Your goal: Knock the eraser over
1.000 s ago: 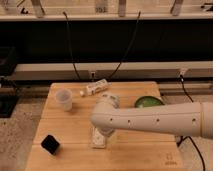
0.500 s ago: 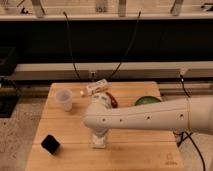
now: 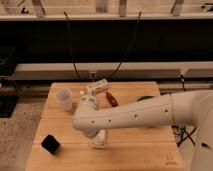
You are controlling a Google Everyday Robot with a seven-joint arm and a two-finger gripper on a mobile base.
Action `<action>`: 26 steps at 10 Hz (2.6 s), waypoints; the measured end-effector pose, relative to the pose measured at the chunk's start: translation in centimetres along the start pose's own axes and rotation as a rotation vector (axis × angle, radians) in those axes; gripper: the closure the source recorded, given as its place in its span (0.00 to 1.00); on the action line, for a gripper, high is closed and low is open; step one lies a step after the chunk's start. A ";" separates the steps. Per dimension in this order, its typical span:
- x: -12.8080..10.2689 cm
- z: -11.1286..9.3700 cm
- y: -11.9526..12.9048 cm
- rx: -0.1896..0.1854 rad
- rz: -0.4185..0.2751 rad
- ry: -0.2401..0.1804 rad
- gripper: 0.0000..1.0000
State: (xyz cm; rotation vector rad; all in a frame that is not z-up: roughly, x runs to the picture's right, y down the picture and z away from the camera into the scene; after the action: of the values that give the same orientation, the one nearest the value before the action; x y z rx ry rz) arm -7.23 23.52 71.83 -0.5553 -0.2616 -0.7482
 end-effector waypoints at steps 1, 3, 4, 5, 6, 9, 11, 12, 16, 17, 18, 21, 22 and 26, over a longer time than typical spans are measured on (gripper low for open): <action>-0.1 0.1 0.0 0.000 -0.008 0.000 0.98; -1.6 0.3 -1.3 0.008 -0.036 -0.004 0.98; -2.5 0.4 -2.0 0.008 -0.050 -0.003 0.98; -3.4 0.4 -2.9 0.009 -0.069 -0.002 0.98; -4.2 0.5 -3.6 0.011 -0.087 -0.001 0.98; -5.0 0.8 -5.0 0.019 -0.127 -0.003 0.98; -5.6 0.8 -5.8 0.024 -0.144 -0.005 0.98; -5.8 0.8 -6.1 0.028 -0.154 -0.003 0.98; -7.0 1.0 -7.7 0.044 -0.192 -0.001 0.98; -7.1 1.0 -7.9 0.046 -0.198 0.000 0.98; -7.4 1.1 -8.1 0.048 -0.204 0.000 0.98; -7.9 1.2 -8.8 0.055 -0.220 0.001 0.98; -7.9 1.2 -8.8 0.056 -0.221 0.002 0.98; -8.4 1.4 -9.6 0.062 -0.242 0.002 0.98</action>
State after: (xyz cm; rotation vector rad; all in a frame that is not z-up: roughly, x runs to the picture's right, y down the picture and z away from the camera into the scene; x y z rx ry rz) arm -19.99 23.35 73.18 -0.4685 -0.3535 -0.9712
